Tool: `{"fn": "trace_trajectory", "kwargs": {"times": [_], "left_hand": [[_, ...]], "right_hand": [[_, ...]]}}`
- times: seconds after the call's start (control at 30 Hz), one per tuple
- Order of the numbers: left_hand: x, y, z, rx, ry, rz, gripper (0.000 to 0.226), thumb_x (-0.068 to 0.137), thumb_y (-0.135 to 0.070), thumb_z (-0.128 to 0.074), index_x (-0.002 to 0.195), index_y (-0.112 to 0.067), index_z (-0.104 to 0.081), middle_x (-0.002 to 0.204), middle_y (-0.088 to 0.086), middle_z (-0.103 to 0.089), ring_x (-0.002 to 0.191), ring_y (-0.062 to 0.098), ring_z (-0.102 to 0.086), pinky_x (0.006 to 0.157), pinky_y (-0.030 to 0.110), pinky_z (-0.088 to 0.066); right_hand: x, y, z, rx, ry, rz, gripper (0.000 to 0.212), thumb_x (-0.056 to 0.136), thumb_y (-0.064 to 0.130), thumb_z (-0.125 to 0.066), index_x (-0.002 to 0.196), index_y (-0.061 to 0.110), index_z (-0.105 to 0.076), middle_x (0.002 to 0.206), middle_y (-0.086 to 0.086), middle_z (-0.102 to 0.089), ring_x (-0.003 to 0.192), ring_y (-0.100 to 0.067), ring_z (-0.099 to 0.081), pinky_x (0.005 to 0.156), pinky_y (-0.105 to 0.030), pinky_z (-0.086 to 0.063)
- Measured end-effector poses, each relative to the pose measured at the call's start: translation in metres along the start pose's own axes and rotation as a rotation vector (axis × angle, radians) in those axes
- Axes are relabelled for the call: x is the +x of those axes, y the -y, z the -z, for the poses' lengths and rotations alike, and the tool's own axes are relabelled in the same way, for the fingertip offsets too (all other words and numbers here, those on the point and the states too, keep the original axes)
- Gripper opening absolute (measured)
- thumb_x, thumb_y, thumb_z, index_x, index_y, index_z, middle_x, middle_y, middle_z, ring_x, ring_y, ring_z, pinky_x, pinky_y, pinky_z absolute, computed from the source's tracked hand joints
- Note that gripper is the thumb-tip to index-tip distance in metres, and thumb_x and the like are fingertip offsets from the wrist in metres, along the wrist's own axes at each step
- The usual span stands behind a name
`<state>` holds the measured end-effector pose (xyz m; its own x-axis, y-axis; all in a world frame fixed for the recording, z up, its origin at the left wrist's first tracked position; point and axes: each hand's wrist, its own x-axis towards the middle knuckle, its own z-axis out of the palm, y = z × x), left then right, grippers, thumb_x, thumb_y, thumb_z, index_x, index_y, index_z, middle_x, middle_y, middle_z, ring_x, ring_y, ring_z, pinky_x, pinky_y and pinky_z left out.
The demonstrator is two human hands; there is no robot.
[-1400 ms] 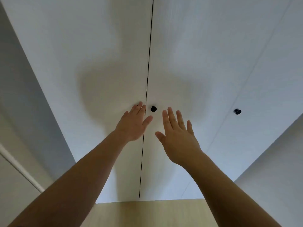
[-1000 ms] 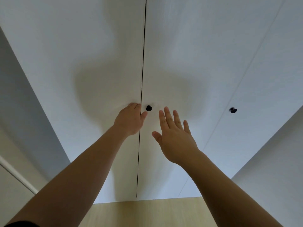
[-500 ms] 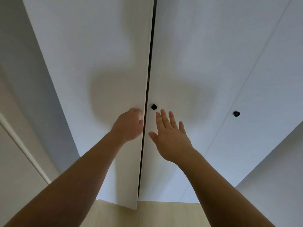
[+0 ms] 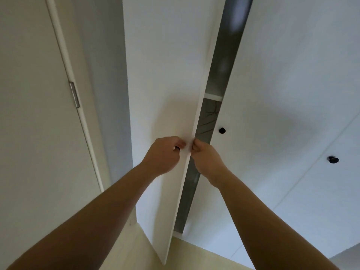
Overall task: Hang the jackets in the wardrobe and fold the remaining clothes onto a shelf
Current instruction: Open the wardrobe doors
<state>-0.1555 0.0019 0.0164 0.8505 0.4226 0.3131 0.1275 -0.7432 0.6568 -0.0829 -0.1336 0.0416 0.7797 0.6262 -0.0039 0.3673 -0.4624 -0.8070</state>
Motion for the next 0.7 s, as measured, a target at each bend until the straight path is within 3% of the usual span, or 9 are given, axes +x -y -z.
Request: {"fn": "trace_trajectory", "kwargs": {"times": [0.07, 0.13, 0.27, 0.37, 0.47, 0.53, 0.7], "left_hand": [[-0.006, 0.001, 0.013, -0.100, 0.000, 0.062, 0.034, 0.099, -0.005, -0.052, 0.124, -0.017, -0.072, 0.125, -0.001, -0.071, 0.113, 0.013, -0.064, 0.111, 0.029, -0.045], [-0.015, 0.002, 0.025, -0.201, -0.002, 0.137, 0.033, 0.099, -0.007, -0.056, 0.126, -0.019, -0.071, 0.126, -0.003, -0.070, 0.110, 0.009, -0.064, 0.106, 0.023, -0.046], [-0.033, 0.005, 0.043, -0.319, -0.032, 0.197, 0.031, 0.098, -0.009, -0.060, 0.123, -0.020, -0.073, 0.107, -0.013, -0.074, 0.090, -0.010, -0.065, 0.084, 0.002, -0.047], [-0.047, 0.006, 0.059, -0.345, -0.095, 0.262, 0.024, 0.098, -0.015, -0.064, 0.119, -0.021, -0.075, 0.109, -0.008, -0.076, 0.099, 0.005, -0.069, 0.095, 0.015, -0.047], [-0.063, 0.010, 0.080, -0.405, -0.134, 0.360, 0.019, 0.095, -0.014, -0.069, 0.110, -0.021, -0.079, 0.100, -0.007, -0.078, 0.096, 0.011, -0.072, 0.097, 0.024, -0.051], [-0.073, 0.013, 0.095, -0.407, -0.147, 0.394, 0.020, 0.093, -0.010, -0.069, 0.106, -0.020, -0.080, 0.097, -0.007, -0.079, 0.097, 0.011, -0.072, 0.095, 0.025, -0.051], [-0.092, 0.029, 0.125, -0.408, -0.226, 0.462, 0.030, 0.087, -0.001, -0.070, 0.086, -0.029, -0.081, 0.088, -0.005, -0.079, 0.092, 0.014, -0.074, 0.090, 0.029, -0.056]], "right_hand": [[-0.002, 0.000, -0.001, 0.000, 0.011, 0.026, 0.032, 0.107, 0.019, -0.038, 0.126, 0.020, -0.064, 0.107, 0.000, -0.070, 0.097, -0.017, -0.064, 0.082, -0.024, -0.047], [-0.005, 0.003, -0.002, -0.008, 0.032, 0.052, 0.031, 0.107, 0.019, -0.041, 0.122, 0.022, -0.068, 0.098, 0.003, -0.070, 0.091, -0.015, -0.064, 0.082, -0.024, -0.050], [-0.010, 0.012, -0.013, -0.009, 0.111, 0.083, 0.033, 0.106, 0.015, -0.044, 0.126, 0.019, -0.069, 0.111, -0.001, -0.073, 0.104, -0.020, -0.068, 0.102, -0.036, -0.052], [-0.012, 0.022, -0.026, -0.004, 0.186, 0.123, 0.032, 0.105, 0.011, -0.046, 0.119, 0.023, -0.073, 0.114, -0.003, -0.074, 0.108, -0.024, -0.068, 0.104, -0.042, -0.052], [-0.014, 0.035, -0.041, 0.035, 0.259, 0.136, 0.043, 0.102, 0.011, -0.050, 0.088, 0.044, -0.073, 0.105, -0.002, -0.077, 0.103, -0.028, -0.071, 0.100, -0.047, -0.054], [-0.014, 0.044, -0.051, 0.071, 0.313, 0.136, 0.049, 0.100, 0.010, -0.054, 0.074, 0.045, -0.074, 0.100, -0.001, -0.078, 0.102, -0.029, -0.072, 0.098, -0.048, -0.055], [-0.010, 0.066, -0.080, 0.108, 0.436, 0.170, 0.035, 0.101, 0.011, -0.056, 0.085, 0.036, -0.073, 0.103, -0.004, -0.077, 0.105, -0.027, -0.071, 0.097, -0.042, -0.056]]}}
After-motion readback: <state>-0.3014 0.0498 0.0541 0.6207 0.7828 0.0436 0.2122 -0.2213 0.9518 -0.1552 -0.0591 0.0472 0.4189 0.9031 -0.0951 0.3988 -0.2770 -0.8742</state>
